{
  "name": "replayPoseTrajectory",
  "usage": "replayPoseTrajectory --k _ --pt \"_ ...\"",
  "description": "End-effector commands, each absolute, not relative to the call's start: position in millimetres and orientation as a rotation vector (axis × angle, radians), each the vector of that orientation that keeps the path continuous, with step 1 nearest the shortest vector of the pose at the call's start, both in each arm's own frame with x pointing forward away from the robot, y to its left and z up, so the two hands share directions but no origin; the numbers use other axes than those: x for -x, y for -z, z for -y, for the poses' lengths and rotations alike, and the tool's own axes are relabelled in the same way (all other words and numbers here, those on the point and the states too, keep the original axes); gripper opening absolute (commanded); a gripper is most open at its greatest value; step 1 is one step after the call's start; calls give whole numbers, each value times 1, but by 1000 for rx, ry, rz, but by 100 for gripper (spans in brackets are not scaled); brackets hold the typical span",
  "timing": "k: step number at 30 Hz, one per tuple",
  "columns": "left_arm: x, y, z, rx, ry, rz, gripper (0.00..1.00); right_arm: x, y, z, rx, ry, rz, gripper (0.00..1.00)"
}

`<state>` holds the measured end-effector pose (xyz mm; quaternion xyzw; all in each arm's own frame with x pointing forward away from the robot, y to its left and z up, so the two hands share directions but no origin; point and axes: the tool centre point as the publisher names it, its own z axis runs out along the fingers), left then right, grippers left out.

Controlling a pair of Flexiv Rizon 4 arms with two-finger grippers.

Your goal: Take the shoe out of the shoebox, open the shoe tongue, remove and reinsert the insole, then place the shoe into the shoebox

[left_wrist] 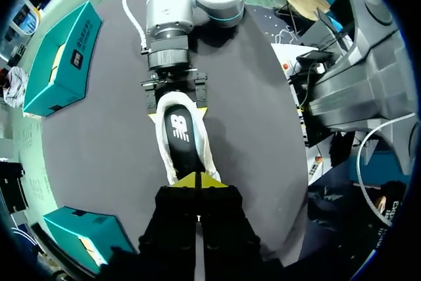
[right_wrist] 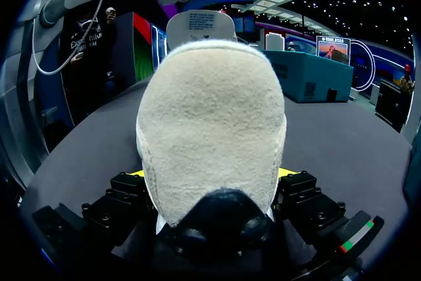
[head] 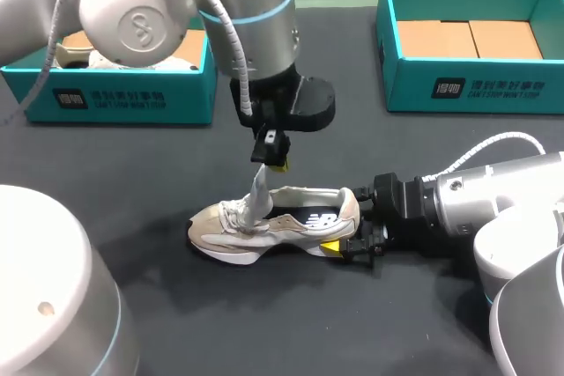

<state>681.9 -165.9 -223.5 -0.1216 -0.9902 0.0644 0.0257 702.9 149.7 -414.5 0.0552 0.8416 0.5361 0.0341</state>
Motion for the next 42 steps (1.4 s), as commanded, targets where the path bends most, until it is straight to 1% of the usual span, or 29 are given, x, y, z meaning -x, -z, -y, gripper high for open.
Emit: replayPoseTrajectory --k 1,11,29,42 --pt "-694 247 204 415 -109 3036 0 -703 414 -150 -171 -1644 -2592 0" --pt "-694 284 221 559 -123 2977 0 -703 414 -150 -171 -1644 -2592 0" --pt "-684 344 211 469 -60 2897 0 -703 414 -150 -171 -1644 -2592 0" --pt "-682 346 209 450 -57 2891 0 -703 414 -150 -171 -1644 -2592 0"
